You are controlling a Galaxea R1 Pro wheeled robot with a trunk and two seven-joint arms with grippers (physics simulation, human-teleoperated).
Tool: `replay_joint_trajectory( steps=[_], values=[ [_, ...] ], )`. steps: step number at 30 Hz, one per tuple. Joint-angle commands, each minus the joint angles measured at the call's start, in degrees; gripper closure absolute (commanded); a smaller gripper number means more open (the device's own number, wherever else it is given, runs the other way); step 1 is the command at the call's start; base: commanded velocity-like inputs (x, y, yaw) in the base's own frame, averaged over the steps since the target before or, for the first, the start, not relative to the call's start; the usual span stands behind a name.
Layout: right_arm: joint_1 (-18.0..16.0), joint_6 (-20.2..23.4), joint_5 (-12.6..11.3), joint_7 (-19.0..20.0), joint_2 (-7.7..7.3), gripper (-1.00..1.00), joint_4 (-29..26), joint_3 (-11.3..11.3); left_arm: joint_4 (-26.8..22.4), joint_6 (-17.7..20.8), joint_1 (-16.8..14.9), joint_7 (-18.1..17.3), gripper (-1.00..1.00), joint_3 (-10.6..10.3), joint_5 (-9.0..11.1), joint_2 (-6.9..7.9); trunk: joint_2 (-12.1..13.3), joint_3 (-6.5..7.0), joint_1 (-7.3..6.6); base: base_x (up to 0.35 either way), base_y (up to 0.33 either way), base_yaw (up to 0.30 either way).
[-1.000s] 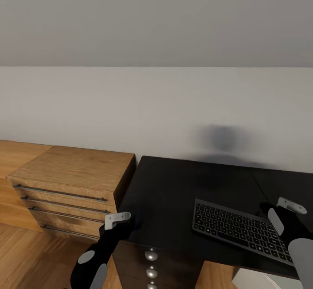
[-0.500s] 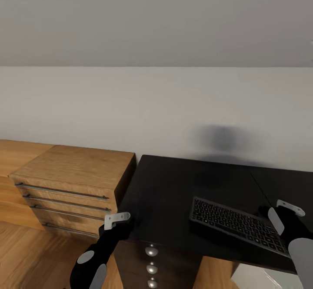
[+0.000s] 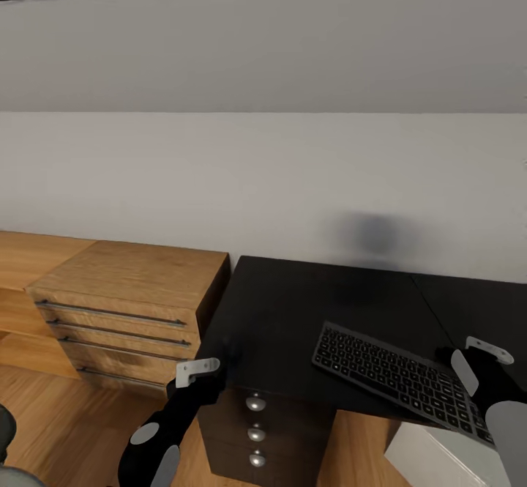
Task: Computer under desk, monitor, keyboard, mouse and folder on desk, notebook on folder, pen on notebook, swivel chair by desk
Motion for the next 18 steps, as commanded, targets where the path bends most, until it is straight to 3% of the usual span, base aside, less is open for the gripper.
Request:
replay_joint_trajectory(
  steps=[1,14,18],
  values=[
    [0.0,0.6,-0.5,-0.3,-0.01,-1.00,0.5,0.0,-0.1,0.2,0.0,0.5,-1.00,-0.1,0.6,0.02,0.0,-0.07,-0.02,-0.187,0.000,0.000],
    [0.0,0.5,-0.4,-0.4,-0.01,-1.00,0.4,0.1,0.0,0.2,0.0,0.5,-1.00,-0.1,0.6,0.01,0.0,-0.07,-0.02,-0.150,0.000,0.000],
    [0.0,0.4,1.1,-0.4,0.01,-1.00,0.4,0.0,0.0,0.2,0.0,0.5,-1.00,-0.1,0.6,-0.03,0.0,-0.07,-0.02,-0.183,0.000,0.000]
  ],
)
